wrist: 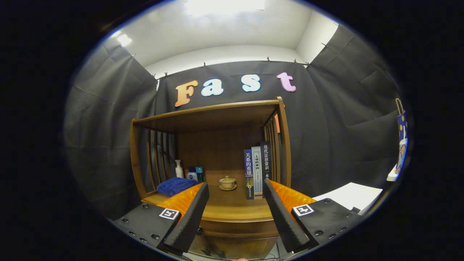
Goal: Pull open the drawer, take out the items inside it, and place them on the countertop above the cabinet.
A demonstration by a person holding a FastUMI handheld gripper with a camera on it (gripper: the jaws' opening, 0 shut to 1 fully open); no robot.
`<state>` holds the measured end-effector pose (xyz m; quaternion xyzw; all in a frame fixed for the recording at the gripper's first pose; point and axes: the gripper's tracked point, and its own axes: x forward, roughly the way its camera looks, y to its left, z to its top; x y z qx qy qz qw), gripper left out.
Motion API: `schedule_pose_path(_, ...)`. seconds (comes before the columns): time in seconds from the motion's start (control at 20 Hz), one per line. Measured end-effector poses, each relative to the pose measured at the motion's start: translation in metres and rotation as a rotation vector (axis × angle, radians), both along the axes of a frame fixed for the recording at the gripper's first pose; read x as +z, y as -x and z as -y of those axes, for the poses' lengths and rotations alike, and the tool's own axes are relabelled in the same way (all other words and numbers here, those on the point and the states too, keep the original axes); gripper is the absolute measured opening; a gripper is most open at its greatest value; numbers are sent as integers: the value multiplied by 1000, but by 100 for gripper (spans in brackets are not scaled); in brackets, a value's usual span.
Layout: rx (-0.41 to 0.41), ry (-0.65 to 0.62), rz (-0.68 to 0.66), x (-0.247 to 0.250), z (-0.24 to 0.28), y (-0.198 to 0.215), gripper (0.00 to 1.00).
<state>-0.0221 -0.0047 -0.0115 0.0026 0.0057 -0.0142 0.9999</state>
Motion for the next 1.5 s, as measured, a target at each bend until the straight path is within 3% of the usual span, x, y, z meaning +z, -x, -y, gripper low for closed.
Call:
schedule_pose_path(0.95,86,20,-22,-14,-54,1,98)
schedule_pose_path(1.5,64,3,-20,-11,-43,3,98)
